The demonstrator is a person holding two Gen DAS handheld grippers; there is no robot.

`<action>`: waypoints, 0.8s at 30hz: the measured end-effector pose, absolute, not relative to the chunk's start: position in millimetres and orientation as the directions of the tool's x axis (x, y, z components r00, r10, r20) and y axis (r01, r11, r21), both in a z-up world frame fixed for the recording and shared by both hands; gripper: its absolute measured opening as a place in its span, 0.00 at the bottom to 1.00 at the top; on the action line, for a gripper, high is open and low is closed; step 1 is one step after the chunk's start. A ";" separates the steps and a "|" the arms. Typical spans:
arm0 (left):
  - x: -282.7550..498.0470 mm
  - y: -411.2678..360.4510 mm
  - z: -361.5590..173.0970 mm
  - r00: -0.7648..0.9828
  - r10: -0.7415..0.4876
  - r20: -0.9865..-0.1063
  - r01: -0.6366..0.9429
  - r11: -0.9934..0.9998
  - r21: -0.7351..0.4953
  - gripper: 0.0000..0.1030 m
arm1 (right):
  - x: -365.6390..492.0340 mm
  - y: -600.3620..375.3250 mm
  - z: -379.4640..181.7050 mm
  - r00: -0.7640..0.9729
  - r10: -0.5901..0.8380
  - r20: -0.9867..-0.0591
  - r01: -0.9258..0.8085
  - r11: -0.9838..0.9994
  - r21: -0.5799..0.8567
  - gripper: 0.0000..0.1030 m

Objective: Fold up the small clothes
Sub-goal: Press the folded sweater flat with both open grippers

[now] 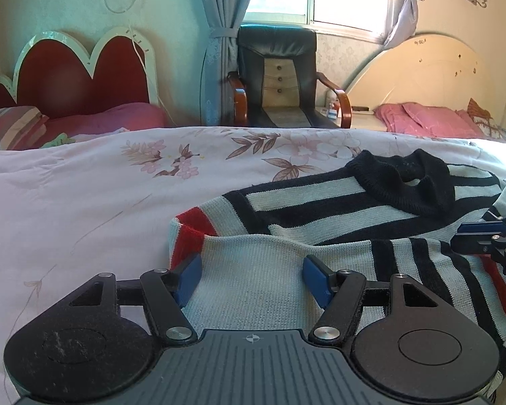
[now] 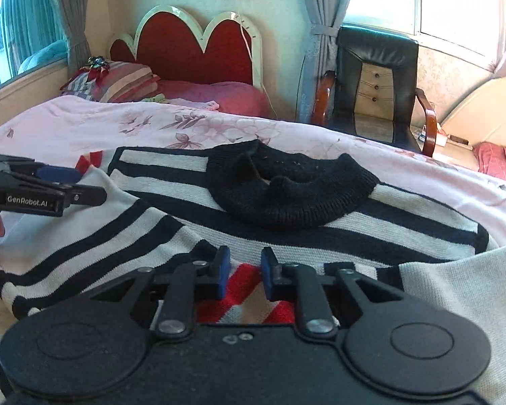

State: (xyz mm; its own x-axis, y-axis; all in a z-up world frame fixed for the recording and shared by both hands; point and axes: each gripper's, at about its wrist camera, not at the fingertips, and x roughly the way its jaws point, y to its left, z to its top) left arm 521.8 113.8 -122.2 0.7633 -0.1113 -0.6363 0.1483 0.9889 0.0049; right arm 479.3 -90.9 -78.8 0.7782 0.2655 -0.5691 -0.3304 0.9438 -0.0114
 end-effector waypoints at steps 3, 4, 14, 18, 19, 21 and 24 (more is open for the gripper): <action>520.8 114.6 -122.6 0.764 -0.113 -0.635 0.151 0.988 0.006 0.64 | 480.4 -90.4 -79.0 0.781 0.252 -0.571 -0.317 0.948 -0.016 0.18; 520.4 114.6 -122.6 0.764 -0.113 -0.635 0.152 0.988 0.007 0.64 | 481.3 -90.8 -79.0 0.781 0.251 -0.572 -0.314 0.949 -0.012 0.18; 515.7 116.5 -122.4 0.765 -0.110 -0.634 0.149 0.989 0.007 0.64 | 484.1 -92.9 -77.3 0.788 0.198 -0.583 -0.269 0.963 -0.036 0.19; 507.0 109.6 -110.8 0.768 -0.083 -0.634 0.131 0.991 0.029 0.64 | 483.6 -91.8 -73.5 0.783 0.190 -0.592 -0.260 0.965 -0.035 0.20; 500.6 108.4 -105.1 0.779 -0.099 -0.620 0.137 0.990 0.015 0.64 | 481.8 -91.8 -70.5 0.784 0.189 -0.592 -0.257 0.966 -0.032 0.23; 487.8 104.9 -97.5 0.792 -0.122 -0.598 0.137 0.990 -0.021 0.64 | 474.3 -92.1 -62.4 0.800 0.184 -0.572 -0.251 0.967 -0.039 0.25; 474.3 86.8 -97.0 0.793 -0.155 -0.589 0.172 0.985 -0.027 0.64 | 468.5 -91.5 -57.3 0.796 0.210 -0.567 -0.264 0.964 -0.015 0.26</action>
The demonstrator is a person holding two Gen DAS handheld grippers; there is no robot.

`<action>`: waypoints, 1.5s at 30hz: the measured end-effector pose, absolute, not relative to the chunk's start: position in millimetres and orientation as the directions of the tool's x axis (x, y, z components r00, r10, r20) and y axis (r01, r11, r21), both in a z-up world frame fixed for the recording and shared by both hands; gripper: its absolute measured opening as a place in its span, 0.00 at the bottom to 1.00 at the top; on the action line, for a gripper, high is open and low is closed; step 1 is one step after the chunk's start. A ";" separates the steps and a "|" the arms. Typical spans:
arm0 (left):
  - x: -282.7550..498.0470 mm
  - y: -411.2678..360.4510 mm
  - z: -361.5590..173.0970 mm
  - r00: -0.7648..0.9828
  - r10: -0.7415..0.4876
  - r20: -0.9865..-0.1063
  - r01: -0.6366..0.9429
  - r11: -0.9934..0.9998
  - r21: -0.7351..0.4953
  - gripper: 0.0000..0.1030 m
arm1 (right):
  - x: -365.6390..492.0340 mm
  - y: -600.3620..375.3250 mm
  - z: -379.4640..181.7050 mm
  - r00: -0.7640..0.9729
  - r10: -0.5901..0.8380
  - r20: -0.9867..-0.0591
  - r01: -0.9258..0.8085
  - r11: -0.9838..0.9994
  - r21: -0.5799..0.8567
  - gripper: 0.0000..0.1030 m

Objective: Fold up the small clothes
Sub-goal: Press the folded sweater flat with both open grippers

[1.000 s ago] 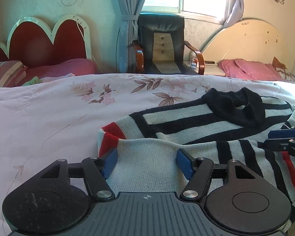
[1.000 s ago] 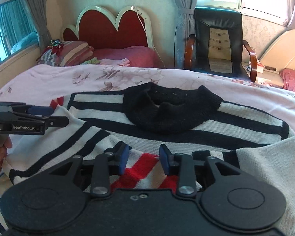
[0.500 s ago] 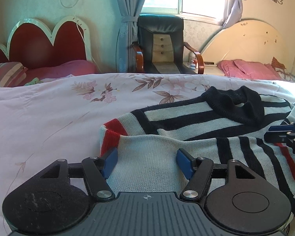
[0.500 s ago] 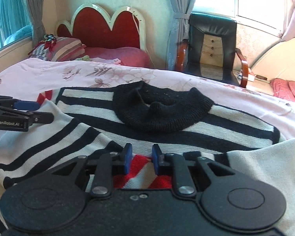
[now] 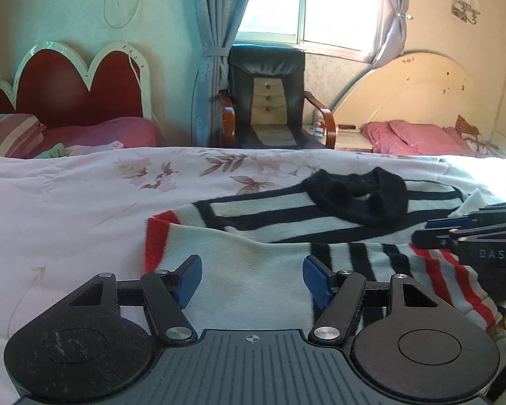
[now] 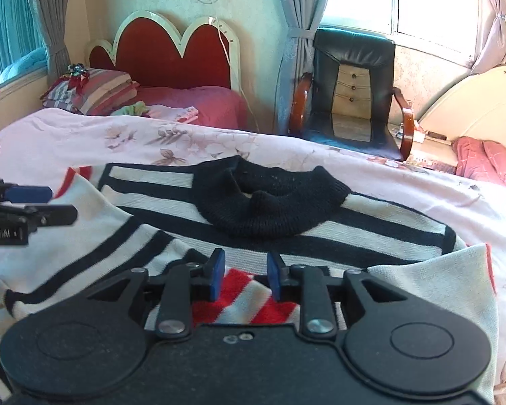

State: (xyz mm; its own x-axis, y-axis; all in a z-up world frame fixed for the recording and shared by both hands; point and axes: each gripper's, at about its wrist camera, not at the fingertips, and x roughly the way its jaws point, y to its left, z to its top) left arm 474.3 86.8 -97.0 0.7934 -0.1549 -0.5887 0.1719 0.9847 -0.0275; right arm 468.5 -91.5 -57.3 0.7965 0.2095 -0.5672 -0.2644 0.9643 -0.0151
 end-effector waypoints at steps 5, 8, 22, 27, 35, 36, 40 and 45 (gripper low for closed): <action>467.5 64.0 -114.9 0.764 -0.161 -0.625 0.195 0.981 -0.014 0.64 | 462.0 -72.0 -68.0 0.773 0.230 -0.591 -0.314 0.948 -0.043 0.24; 459.8 73.1 -121.2 0.770 -0.164 -0.616 0.190 0.982 -0.025 0.64 | 458.1 -74.2 -75.9 0.782 0.208 -0.587 -0.309 0.948 -0.076 0.24; 430.6 86.2 -103.2 0.801 -0.105 -0.590 0.124 0.992 -0.009 0.64 | 429.8 -140.8 -63.5 0.826 0.087 -0.557 -0.133 0.990 -0.042 0.24; 414.9 45.9 -106.2 0.798 -0.143 -0.585 0.193 0.981 0.023 0.64 | 403.3 -143.2 -64.9 0.824 0.115 -0.555 -0.138 0.990 0.000 0.25; 412.2 50.0 -127.3 0.790 -0.159 -0.592 0.173 0.984 -0.034 0.64 | 388.7 -145.2 -85.9 0.823 0.085 -0.561 -0.124 0.992 -0.031 0.26; 411.9 49.9 -127.6 0.791 -0.159 -0.591 0.176 0.984 -0.029 0.65 | 387.2 -147.1 -86.5 0.825 0.088 -0.558 -0.127 0.991 -0.031 0.26; 413.2 45.1 -118.0 0.795 -0.118 -0.595 0.144 0.990 -0.004 0.65 | 386.6 -149.3 -82.1 0.823 0.089 -0.562 -0.129 0.991 -0.033 0.26; 435.3 32.7 -95.7 0.831 -0.148 -0.536 0.160 0.987 -0.023 0.65 | 398.3 -197.2 -64.0 0.877 0.031 -0.479 -0.035 0.999 0.001 0.19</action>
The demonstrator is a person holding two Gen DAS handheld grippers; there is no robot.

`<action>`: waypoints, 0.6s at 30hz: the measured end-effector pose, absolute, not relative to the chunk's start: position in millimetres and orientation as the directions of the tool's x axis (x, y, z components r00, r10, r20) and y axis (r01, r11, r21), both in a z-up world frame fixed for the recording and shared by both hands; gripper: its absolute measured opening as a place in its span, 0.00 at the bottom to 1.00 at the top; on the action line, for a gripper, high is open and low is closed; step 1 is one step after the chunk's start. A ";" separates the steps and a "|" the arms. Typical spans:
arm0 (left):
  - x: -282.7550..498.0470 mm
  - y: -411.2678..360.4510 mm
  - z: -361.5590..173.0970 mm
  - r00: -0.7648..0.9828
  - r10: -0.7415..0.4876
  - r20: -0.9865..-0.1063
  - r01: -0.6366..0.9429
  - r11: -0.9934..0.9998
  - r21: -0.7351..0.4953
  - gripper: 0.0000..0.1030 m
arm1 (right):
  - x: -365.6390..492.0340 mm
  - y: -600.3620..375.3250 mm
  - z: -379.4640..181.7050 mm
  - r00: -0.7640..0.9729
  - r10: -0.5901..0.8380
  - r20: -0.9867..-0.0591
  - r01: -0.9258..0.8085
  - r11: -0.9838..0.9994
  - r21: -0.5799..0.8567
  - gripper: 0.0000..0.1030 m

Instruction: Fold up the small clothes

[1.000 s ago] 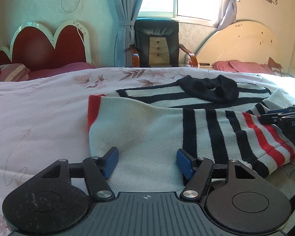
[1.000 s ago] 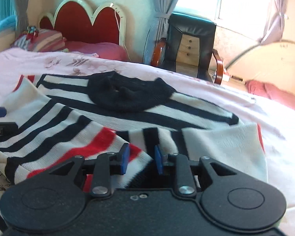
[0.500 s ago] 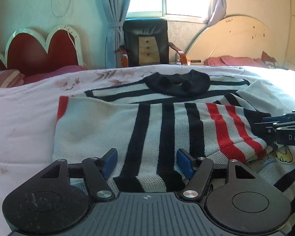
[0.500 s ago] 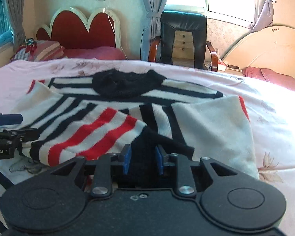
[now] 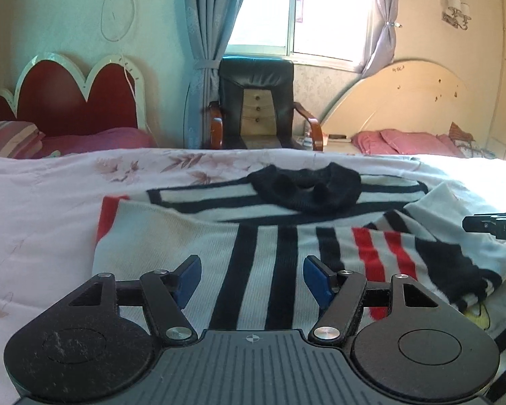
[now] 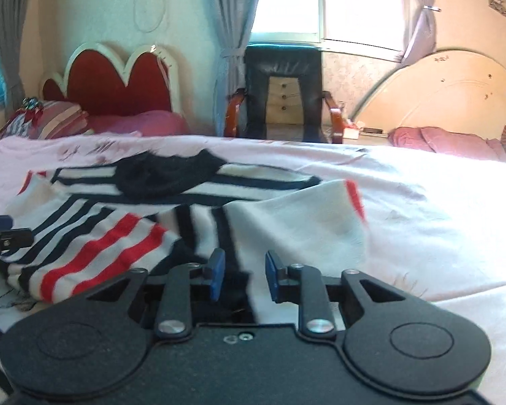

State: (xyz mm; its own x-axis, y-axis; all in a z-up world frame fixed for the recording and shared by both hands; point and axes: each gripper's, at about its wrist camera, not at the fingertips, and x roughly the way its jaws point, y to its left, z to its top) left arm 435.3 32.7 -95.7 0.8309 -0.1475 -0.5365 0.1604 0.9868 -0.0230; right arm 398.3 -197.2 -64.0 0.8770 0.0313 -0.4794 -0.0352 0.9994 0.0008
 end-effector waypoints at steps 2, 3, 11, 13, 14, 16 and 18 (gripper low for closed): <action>453.8 20.3 -94.0 0.830 -0.129 -0.542 0.156 0.988 0.003 0.65 | 422.0 -231.8 -59.6 0.879 -0.026 -0.477 0.046 0.998 0.030 0.20; 462.0 16.5 -95.4 0.825 -0.113 -0.554 0.144 0.989 0.012 0.65 | 432.3 -246.5 -57.9 0.881 -0.042 -0.472 0.075 0.996 0.051 0.20; 498.2 31.8 -121.2 0.796 0.023 -0.604 -0.008 1.000 0.027 0.65 | 492.4 -293.2 -57.7 0.884 0.040 -0.466 0.014 0.994 0.110 0.07; 500.0 26.9 -129.3 0.799 0.031 -0.601 0.008 0.998 0.061 0.65 | 510.5 -289.0 -75.5 0.838 0.035 -0.544 0.000 0.998 0.064 0.03; 500.1 23.7 -130.0 0.800 0.042 -0.599 0.007 0.997 0.078 0.65 | 511.6 -285.6 -83.2 0.849 0.034 -0.527 -0.012 0.999 0.046 0.02; 500.3 21.5 -130.2 0.800 0.052 -0.597 -0.005 0.997 0.081 0.66 | 508.6 -279.2 -84.8 0.857 0.018 -0.515 -0.018 1.000 0.005 0.02; 499.5 20.9 -130.7 0.803 0.059 -0.593 -0.010 0.996 0.085 0.67 | 504.6 -275.1 -85.0 0.862 0.006 -0.507 -0.026 0.999 -0.032 0.02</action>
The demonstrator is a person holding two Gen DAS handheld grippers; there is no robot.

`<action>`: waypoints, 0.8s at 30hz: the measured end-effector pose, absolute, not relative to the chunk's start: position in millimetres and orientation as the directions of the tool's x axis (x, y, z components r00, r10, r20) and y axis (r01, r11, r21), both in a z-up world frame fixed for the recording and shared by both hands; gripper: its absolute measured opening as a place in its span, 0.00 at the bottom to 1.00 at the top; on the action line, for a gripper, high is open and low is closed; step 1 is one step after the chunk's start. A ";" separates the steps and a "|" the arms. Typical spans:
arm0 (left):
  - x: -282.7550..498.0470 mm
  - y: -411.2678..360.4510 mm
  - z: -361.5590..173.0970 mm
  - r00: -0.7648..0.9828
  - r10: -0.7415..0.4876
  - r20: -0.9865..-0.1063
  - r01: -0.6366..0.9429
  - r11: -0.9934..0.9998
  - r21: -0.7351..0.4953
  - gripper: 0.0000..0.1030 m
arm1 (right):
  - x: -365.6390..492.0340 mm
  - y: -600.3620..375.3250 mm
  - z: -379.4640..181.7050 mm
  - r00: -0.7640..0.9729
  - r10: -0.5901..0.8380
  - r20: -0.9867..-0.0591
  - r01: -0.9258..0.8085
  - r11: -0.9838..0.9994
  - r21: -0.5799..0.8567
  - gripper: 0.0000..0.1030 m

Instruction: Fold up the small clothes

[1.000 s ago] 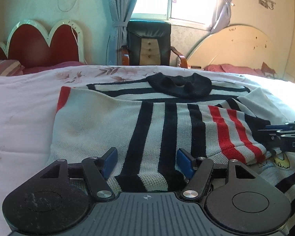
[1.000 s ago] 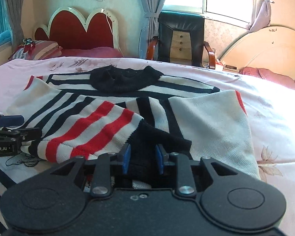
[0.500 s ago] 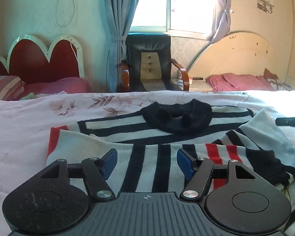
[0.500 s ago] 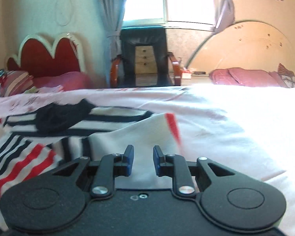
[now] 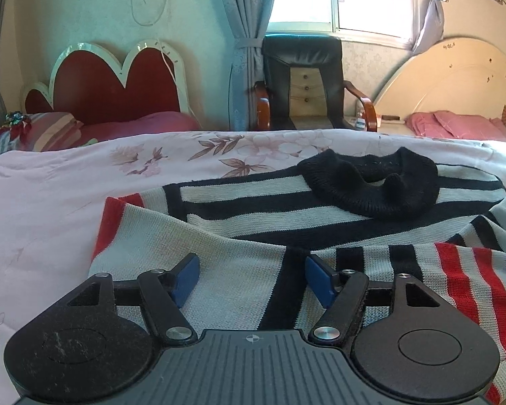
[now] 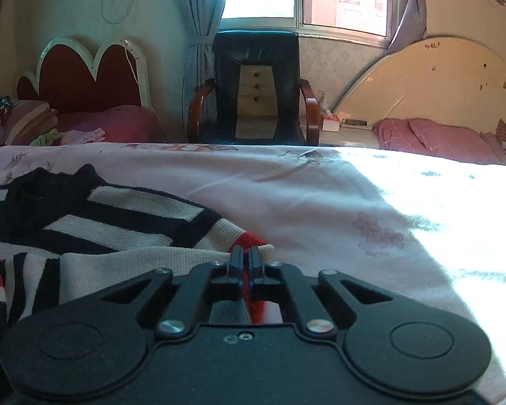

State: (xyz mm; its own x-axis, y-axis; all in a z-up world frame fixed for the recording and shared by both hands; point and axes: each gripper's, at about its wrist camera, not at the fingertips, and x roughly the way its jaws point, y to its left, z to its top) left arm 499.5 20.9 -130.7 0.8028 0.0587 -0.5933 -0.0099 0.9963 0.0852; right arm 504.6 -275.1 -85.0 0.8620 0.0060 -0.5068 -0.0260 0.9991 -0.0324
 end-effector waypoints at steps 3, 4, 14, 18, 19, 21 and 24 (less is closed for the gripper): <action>495.4 21.2 -123.0 0.793 0.063 -0.606 -0.022 0.997 0.075 0.67 | 500.7 -277.8 -80.2 0.862 0.011 -0.507 -0.035 0.999 -0.038 0.04; 488.2 21.8 -116.9 0.800 0.052 -0.598 -0.020 0.998 0.061 0.67 | 494.5 -279.5 -75.7 0.862 0.014 -0.506 -0.032 0.999 -0.028 0.09; 377.2 33.7 -114.4 0.806 -0.001 -0.592 0.064 0.994 0.086 0.67 | 354.0 -277.7 -69.6 0.854 0.124 -0.506 -0.134 0.991 0.016 0.15; 345.0 40.9 -106.0 0.790 0.008 -0.613 0.066 0.993 0.097 0.68 | 325.7 -267.9 -74.9 0.828 0.072 -0.557 -0.084 0.996 0.004 0.19; 333.2 43.7 -101.5 0.794 0.004 -0.607 0.066 0.993 0.093 0.69 | 315.7 -267.3 -69.3 0.833 0.079 -0.548 -0.074 0.997 0.031 0.19; 309.4 49.3 -95.7 0.792 -0.002 -0.611 0.070 0.994 0.088 0.86 | 288.8 -263.0 -59.6 0.844 0.084 -0.529 -0.063 0.996 0.056 0.24; 268.8 60.0 -91.7 0.786 -0.005 -0.619 0.088 0.991 0.105 0.88 | 250.4 -259.9 -54.5 0.825 0.143 -0.546 -0.075 0.986 0.146 0.24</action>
